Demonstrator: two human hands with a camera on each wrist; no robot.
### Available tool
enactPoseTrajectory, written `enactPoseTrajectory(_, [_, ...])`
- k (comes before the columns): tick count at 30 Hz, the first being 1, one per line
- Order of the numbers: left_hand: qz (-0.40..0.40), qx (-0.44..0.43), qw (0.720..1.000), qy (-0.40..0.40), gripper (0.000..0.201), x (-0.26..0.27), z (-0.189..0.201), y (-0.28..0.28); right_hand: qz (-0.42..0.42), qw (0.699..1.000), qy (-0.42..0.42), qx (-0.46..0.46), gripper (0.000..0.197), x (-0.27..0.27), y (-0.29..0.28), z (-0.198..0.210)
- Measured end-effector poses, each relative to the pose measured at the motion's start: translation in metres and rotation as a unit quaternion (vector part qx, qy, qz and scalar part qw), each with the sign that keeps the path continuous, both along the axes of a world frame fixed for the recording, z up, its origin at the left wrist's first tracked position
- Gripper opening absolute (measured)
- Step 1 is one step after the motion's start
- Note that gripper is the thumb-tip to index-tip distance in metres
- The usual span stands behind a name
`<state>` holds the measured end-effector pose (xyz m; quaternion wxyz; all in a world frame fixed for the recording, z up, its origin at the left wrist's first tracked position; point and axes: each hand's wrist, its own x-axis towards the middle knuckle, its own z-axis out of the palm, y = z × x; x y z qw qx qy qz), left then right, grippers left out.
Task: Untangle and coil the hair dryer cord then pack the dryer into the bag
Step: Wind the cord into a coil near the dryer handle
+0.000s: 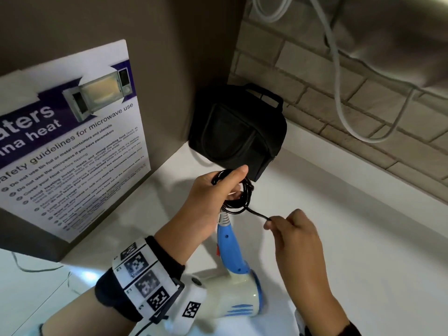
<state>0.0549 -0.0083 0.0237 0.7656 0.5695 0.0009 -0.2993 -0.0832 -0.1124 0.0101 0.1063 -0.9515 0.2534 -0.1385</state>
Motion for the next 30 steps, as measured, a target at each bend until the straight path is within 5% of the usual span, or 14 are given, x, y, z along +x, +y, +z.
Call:
enactPoseTrajectory(3, [-0.002, 0.021, 1.000, -0.001, 0.018, -0.002, -0.002, 0.001, 0.006, 0.997, 0.006, 0.072, 0.012, 0.008, -0.007, -0.004])
enactPoseTrajectory(6, [-0.005, 0.028, 1.000, -0.012, 0.021, -0.005, -0.003, 0.002, -0.033, 0.952, -0.045, 0.302, 0.018, 0.018, -0.006, -0.003])
enactPoseTrajectory(8, [-0.011, 0.036, 0.999, -0.020, 0.023, -0.006, -0.004, 0.003, -0.073, 0.855, -0.130, 0.496, 0.024, 0.025, -0.002, 0.004])
enactPoseTrajectory(10, [-0.016, 0.043, 0.999, -0.019, 0.024, -0.007, -0.006, 0.004, -0.106, 0.720, -0.217, 0.650, 0.023, 0.031, 0.002, 0.014])
enactPoseTrajectory(13, [-0.027, 0.041, 0.999, -0.015, 0.023, -0.009, -0.008, 0.004, -0.162, 0.528, -0.308, 0.775, 0.016, 0.037, 0.000, 0.024])
enactPoseTrajectory(14, [-0.033, 0.040, 0.999, -0.015, 0.023, -0.009, -0.009, 0.003, -0.174, 0.496, -0.320, 0.788, 0.019, 0.037, -0.001, 0.025])
enactPoseTrajectory(16, [-0.046, 0.041, 0.998, -0.016, 0.022, -0.010, -0.011, 0.003, -0.172, 0.519, -0.299, 0.782, 0.023, 0.038, -0.002, 0.022])
enactPoseTrajectory(21, [-0.064, 0.026, 0.996, -0.048, 0.035, -0.013, -0.016, 0.000, -0.105, 0.700, -0.153, 0.690, 0.026, 0.034, -0.001, 0.014])
enactPoseTrajectory(27, [-0.043, 0.028, 0.996, -0.077, 0.040, -0.013, -0.016, -0.001, -0.061, 0.796, -0.085, 0.596, 0.033, 0.023, 0.000, 0.011])
enactPoseTrajectory(30, [-0.042, 0.018, 0.997, -0.057, 0.037, -0.014, -0.016, -0.002, -0.037, 0.806, -0.080, 0.586, 0.033, 0.022, 0.002, 0.010])
